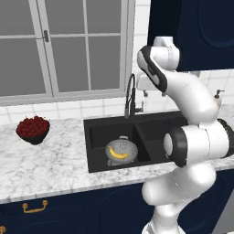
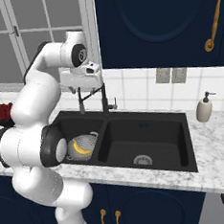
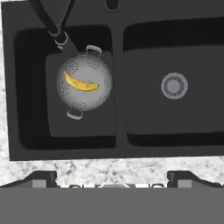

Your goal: Put the colander in the sink, put the banana in the colander, and turn on the sink faucet and pour water over the colander.

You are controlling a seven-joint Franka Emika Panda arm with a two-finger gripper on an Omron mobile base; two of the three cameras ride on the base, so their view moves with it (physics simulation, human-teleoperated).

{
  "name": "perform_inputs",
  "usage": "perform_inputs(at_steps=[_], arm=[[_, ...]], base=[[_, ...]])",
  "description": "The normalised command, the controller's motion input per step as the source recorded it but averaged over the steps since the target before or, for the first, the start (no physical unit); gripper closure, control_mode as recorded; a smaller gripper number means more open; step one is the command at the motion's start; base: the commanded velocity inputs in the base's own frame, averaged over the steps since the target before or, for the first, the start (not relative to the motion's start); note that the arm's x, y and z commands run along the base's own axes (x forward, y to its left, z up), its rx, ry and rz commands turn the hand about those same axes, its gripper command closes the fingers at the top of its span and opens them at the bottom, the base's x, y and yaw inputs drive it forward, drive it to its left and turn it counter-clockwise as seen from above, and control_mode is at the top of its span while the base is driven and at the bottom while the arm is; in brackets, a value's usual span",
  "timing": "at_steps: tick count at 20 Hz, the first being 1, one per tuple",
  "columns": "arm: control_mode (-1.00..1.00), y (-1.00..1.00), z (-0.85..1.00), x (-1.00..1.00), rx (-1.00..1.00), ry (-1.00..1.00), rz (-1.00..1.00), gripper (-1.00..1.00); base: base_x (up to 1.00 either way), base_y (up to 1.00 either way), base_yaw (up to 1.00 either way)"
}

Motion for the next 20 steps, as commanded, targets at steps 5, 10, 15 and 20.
perform_inputs(at_steps=[5, 10, 15, 20], arm=[[-1.00, -0.05, -0.34, -0.32, 0.00, -0.25, 0.13, -1.00], [-1.00, -0.39, -0.28, 0.03, 0.03, -0.26, 0.16, -1.00], [-1.00, -0.39, -0.29, 0.50, 0.04, -0.16, 0.16, -1.00], [-1.00, -0.34, -0.28, 0.70, 0.03, -0.09, 0.17, -1.00]], base=[[0.00, 0.00, 0.00], [0.00, 0.00, 0.00], [0.00, 0.00, 0.00], [0.00, 0.00, 0.00]])
